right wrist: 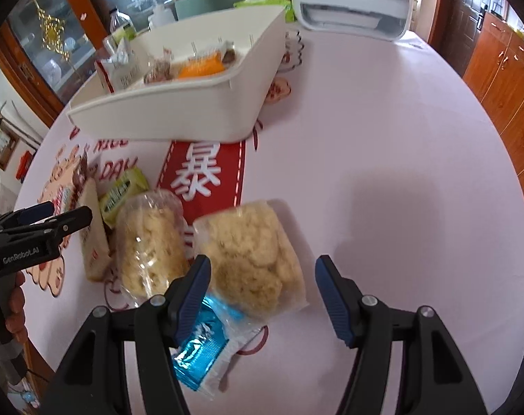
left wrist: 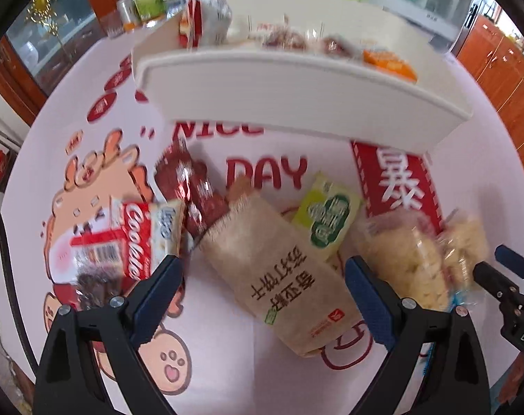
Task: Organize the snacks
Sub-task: 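Grasp a clear cracker bag with right tool while left tool grasps brown paper biscuit bag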
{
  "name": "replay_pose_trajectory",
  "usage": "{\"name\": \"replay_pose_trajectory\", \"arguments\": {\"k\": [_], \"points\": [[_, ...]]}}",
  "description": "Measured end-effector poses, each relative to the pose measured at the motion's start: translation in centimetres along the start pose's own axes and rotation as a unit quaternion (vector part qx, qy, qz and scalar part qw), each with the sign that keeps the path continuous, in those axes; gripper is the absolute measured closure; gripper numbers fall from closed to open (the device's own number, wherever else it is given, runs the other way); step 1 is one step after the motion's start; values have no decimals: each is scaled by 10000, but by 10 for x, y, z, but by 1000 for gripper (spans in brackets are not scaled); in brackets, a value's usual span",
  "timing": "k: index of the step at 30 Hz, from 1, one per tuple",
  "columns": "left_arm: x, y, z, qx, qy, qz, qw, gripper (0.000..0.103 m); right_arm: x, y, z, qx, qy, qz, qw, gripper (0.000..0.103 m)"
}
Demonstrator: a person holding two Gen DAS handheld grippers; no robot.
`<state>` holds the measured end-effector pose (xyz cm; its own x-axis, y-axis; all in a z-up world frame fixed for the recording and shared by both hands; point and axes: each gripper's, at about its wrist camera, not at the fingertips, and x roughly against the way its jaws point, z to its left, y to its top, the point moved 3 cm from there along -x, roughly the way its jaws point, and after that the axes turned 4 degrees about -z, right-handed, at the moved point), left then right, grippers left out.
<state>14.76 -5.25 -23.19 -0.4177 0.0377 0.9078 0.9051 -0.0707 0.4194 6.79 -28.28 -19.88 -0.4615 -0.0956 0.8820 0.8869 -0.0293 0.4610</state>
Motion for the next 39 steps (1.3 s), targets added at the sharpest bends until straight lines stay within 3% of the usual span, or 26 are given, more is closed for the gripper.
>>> {"name": "replay_pose_trajectory", "arguments": {"k": [8, 19, 23, 25, 27, 29, 30, 31, 39], "points": [[-29, -16, -1, 46, 165, 361, 9992, 9, -11, -3, 8, 271, 62, 77, 9996, 40], [-21, -36, 20, 156, 70, 478, 9987, 10, -18, -1, 20, 720, 32, 172, 9973, 33], [-17, -42, 24, 100, -54, 450, 9989, 28, -25, 0, 26, 916, -23, 249, 9955, 32], [-11, -44, 27, -15, -105, 411, 9991, 45, -27, 0, 26, 919, -17, 262, 9954, 32], [-8, -47, 28, -39, -131, 431, 9990, 46, -27, -1, 26, 887, 21, 276, 9957, 32], [-7, -49, 29, -44, -145, 411, 9990, 46, -27, -1, 25, 869, 15, 300, 9958, 37], [-5, -51, 29, -56, -162, 403, 9990, 46, -28, -1, 25, 854, 18, 329, 9958, 48], [-4, -52, 29, -65, -171, 403, 9990, 47, -28, -1, 25, 837, 34, 359, 9958, 53], [14, -64, 22, -78, -284, 347, 9990, 47, -19, -2, 28, 655, 83, 262, 9975, 61]]}}
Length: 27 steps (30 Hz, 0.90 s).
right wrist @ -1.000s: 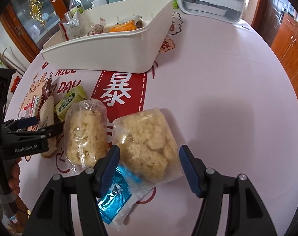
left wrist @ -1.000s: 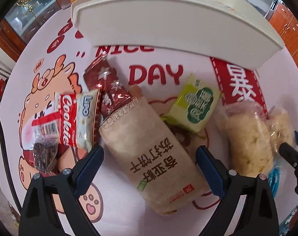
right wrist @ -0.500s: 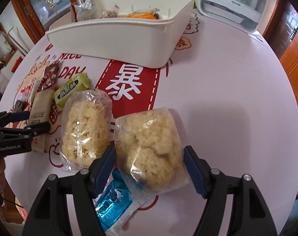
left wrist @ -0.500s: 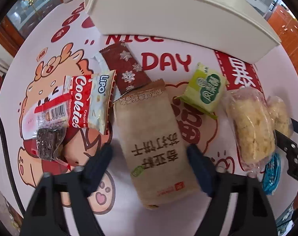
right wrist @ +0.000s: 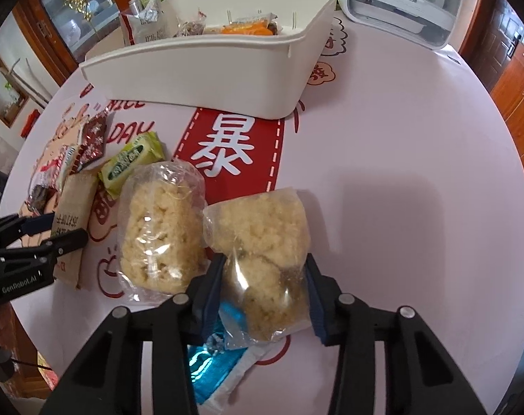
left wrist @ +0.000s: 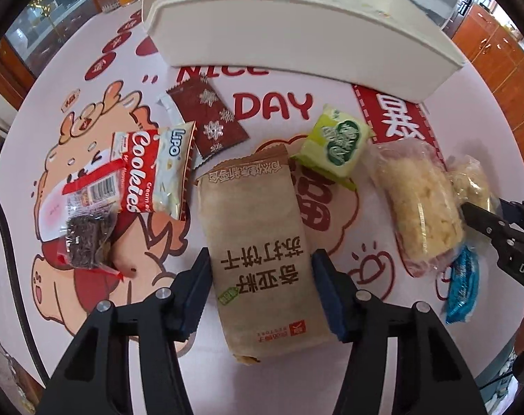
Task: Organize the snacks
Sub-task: 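Grasp a clear cracker bag with right tool while left tool grasps brown paper biscuit bag, then carry the cracker bag and biscuit bag into the white tray and open both tools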
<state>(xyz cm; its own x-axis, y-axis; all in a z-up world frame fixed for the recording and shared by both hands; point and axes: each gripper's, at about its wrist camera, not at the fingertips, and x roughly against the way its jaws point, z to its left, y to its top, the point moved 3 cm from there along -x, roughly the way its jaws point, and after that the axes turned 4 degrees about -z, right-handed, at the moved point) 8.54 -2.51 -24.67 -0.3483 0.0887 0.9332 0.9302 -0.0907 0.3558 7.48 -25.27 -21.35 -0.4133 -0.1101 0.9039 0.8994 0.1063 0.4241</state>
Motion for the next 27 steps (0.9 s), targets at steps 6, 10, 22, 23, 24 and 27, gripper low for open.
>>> {"name": "replay_pose_trajectory", "arguments": {"k": [6, 10, 22, 23, 24, 27], "points": [[34, 2, -4, -132, -90, -257, 9995, 47, 26, 5, 5, -211, 148, -345, 9991, 61], [58, 8, -7, -230, -140, -424, 9987, 47, 50, 14, 12, -288, 286, -616, 9973, 61], [115, 83, -13, -783, 54, -1166, 9901, 47, 116, 65, 36, -99, 472, -1467, 9880, 61], [120, 90, -12, -810, 78, -1233, 9890, 47, 120, 71, 38, -93, 479, -1528, 9871, 61], [124, 98, -11, -836, 105, -1311, 9878, 47, 124, 78, 38, -94, 488, -1581, 9862, 61], [138, 123, -7, -875, 162, -1502, 9846, 47, 134, 101, 40, -88, 479, -1739, 9836, 61]]}}
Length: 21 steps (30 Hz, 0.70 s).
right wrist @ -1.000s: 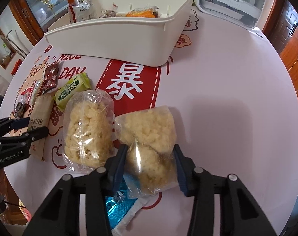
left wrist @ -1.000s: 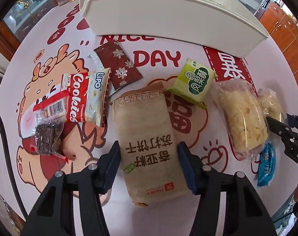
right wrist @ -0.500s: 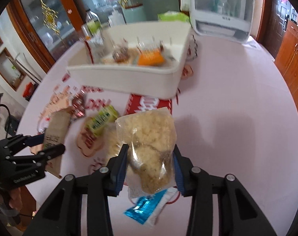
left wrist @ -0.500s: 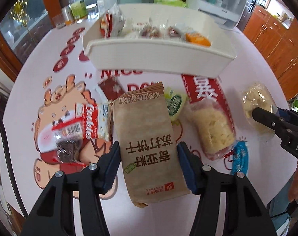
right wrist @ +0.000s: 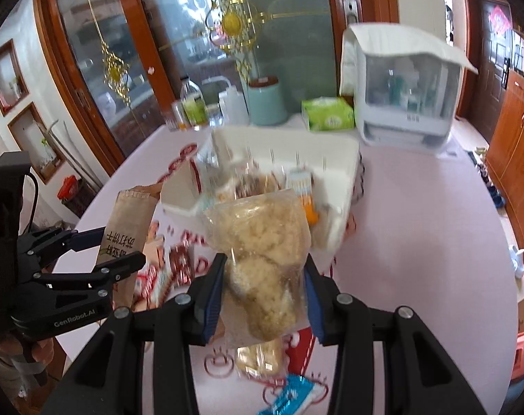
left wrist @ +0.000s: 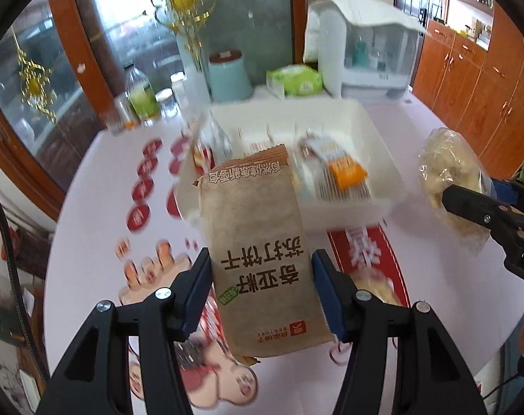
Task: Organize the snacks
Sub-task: 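Carry the cracker bag and biscuit bag into the white tray and open both tools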
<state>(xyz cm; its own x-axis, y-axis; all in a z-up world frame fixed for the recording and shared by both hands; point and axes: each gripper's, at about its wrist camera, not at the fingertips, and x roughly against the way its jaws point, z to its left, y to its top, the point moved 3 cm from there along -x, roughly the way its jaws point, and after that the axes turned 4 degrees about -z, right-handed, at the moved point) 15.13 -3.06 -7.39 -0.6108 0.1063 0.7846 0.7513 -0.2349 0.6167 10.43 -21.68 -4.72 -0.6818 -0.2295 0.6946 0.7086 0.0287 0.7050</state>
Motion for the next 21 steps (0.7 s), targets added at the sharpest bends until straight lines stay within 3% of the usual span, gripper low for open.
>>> {"name": "replay_pose_trajectory", "arguments": {"k": [11, 16, 21], "points": [[-2, 100, 25, -270, 285, -439, 9983, 47, -3, 99, 8, -74, -177, -531, 9984, 61], [-14, 142, 32, -340, 430, -530, 9971, 47, -22, 136, 8, -175, -221, -548, 9981, 61], [-41, 168, 40, -246, 341, -464, 9980, 47, -47, 159, -1, -556, -132, -453, 9973, 61]]}}
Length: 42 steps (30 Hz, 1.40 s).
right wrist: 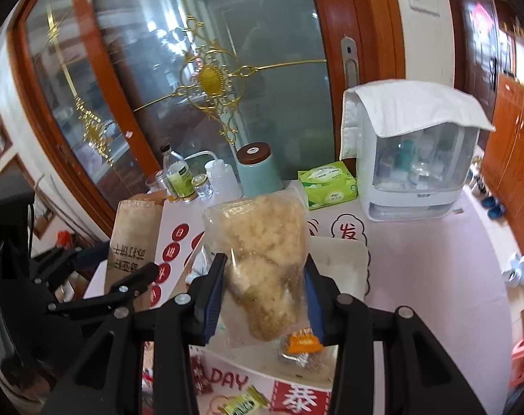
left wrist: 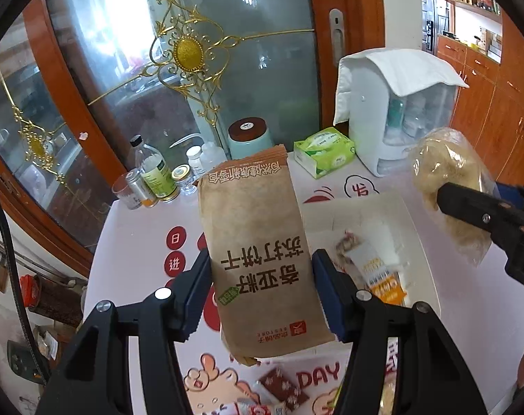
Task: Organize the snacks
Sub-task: 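Carry the cracker bag and biscuit bag into the white tray and open both tools, then withdraw both tools from the tray toward the remaining snacks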
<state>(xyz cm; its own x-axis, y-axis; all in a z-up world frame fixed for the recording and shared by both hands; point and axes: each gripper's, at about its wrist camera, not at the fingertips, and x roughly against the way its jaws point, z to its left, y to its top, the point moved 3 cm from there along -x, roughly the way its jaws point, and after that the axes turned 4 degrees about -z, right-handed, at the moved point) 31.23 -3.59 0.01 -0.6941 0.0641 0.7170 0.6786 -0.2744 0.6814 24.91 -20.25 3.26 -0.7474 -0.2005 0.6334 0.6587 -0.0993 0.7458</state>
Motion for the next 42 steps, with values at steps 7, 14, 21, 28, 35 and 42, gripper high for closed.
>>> {"name": "replay_pose_trajectory", "arguments": {"k": [7, 14, 21, 28, 35, 42], "points": [[-61, 5, -5, 32, -72, 293, 9995, 47, -53, 7, -17, -481, -68, 319, 9983, 61], [-106, -9, -19, 24, -205, 590, 9980, 47, -101, -8, -29, -690, -240, 693, 9949, 61], [-122, -14, -32, -73, -273, 569, 9980, 46, -129, -19, -34, -699, -366, 958, 9923, 59], [-122, -16, -44, -285, -275, 512, 9979, 2, -136, -20, -37, -691, -412, 968, 9920, 53], [-120, -22, -50, -465, -187, 528, 9973, 2, -131, -19, -37, -608, -568, 833, 9930, 40], [-111, -26, -48, -335, -340, 571, 9972, 2, -127, -25, -41, -616, -622, 889, 9922, 40]]}}
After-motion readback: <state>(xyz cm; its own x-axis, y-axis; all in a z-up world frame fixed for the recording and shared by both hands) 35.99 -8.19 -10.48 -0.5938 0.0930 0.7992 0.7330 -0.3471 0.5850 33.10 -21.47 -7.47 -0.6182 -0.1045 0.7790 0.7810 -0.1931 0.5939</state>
